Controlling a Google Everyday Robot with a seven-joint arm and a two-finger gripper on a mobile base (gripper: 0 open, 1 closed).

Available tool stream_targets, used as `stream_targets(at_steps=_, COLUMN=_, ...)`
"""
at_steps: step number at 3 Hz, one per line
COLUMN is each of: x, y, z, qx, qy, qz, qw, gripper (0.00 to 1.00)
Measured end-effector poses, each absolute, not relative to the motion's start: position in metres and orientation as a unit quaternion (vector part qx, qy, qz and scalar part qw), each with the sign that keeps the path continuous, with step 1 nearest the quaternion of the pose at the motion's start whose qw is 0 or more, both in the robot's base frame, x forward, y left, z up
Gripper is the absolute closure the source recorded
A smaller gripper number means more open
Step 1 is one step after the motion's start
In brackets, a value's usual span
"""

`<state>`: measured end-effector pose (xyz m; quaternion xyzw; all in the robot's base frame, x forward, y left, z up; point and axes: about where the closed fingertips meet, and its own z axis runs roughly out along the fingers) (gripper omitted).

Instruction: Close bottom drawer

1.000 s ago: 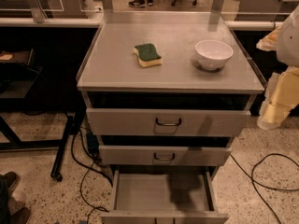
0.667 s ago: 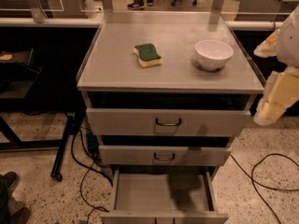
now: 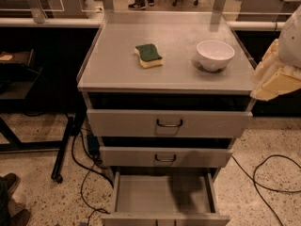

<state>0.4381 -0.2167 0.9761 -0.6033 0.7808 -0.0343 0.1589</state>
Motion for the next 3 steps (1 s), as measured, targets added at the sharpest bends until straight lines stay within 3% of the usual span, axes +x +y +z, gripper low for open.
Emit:
stream_targets(at_steps=1, x=0.438, y=-0.217, z=0.976, qx=-0.603, qy=0.781, qz=-0.034, qw=0.159, gripper=0.87)
stream_targets(at_steps=2, x=0.438, y=-0.217, z=0.976, qx=-0.603, qy=0.781, qz=-0.034, qw=0.159, gripper=1.0)
stream_targets(at_steps=3, x=0.43, y=-0.218, z=0.959, qx=-0.598, qy=0.786, qz=-0.021, qw=0.155, gripper=1.0)
